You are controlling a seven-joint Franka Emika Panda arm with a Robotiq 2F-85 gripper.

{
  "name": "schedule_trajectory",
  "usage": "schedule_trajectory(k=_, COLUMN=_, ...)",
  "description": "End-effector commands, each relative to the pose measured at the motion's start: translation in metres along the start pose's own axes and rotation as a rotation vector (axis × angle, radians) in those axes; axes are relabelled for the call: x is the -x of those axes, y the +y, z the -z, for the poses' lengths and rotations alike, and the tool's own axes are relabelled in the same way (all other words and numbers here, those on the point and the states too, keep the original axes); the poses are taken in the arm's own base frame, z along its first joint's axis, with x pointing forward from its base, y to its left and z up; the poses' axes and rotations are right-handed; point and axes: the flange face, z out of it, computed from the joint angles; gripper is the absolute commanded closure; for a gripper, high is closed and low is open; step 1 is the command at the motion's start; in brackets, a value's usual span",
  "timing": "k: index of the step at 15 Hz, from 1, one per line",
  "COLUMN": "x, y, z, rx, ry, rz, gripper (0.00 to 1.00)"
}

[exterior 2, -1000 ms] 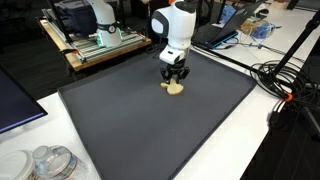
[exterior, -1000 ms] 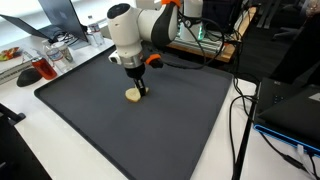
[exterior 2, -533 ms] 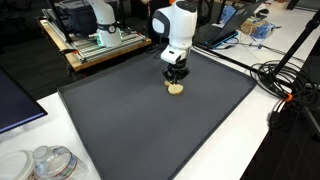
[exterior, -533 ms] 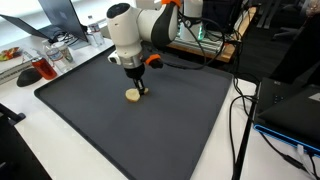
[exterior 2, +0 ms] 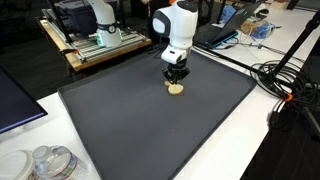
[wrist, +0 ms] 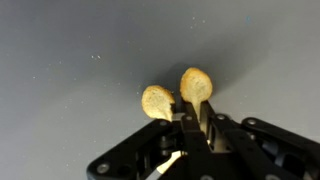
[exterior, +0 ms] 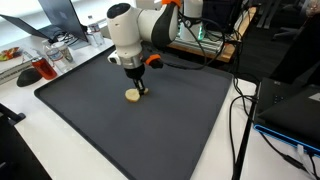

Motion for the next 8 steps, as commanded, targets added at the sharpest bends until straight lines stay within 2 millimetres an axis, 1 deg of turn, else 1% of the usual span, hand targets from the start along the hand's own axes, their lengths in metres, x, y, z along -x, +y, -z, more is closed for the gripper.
schedule_trajectory(k=1, x=-0.0021, y=-0.0026, z=-0.0083, rx=0.018, ry=-0.005, rz=0.026, gripper=0.97)
schedule_trajectory(k=8, x=-0.001, y=-0.0021, z=-0.0081, rx=0.021, ry=-0.007, rz=0.033, gripper=0.97)
